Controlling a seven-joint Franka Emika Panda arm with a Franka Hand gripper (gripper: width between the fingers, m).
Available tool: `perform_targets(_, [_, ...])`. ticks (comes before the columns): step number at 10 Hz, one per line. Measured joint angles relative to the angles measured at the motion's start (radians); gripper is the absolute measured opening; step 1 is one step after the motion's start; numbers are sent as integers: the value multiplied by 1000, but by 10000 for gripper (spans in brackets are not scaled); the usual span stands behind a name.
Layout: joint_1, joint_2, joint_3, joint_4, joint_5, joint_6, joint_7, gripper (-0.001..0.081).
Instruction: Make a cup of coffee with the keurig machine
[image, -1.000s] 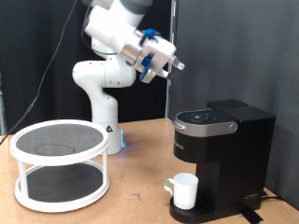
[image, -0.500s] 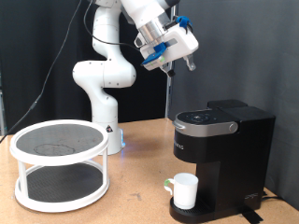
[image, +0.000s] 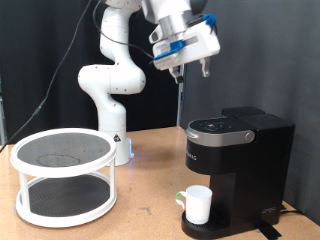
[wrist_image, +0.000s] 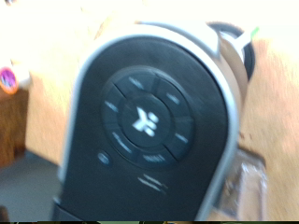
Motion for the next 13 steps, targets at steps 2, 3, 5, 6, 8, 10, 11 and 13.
perform_targets(2, [-37,29,49,72,-62,10,82,734])
perform_targets(3, [-43,55,58,106,-71,2,89,734])
perform_targets(5, [-47,125,65,171,-88,-67,89,734])
perform_targets(6, [-49,160,67,194,-102,-86,89,734])
perform_targets(8, [-49,211,69,208,-112,-87,87,734])
perform_targets(10, [-49,247,73,205,-117,-84,75,734])
perform_targets(11, [-48,265,79,199,-121,-69,72,734])
perform_targets(13, [-44,295,90,177,-115,-37,46,734])
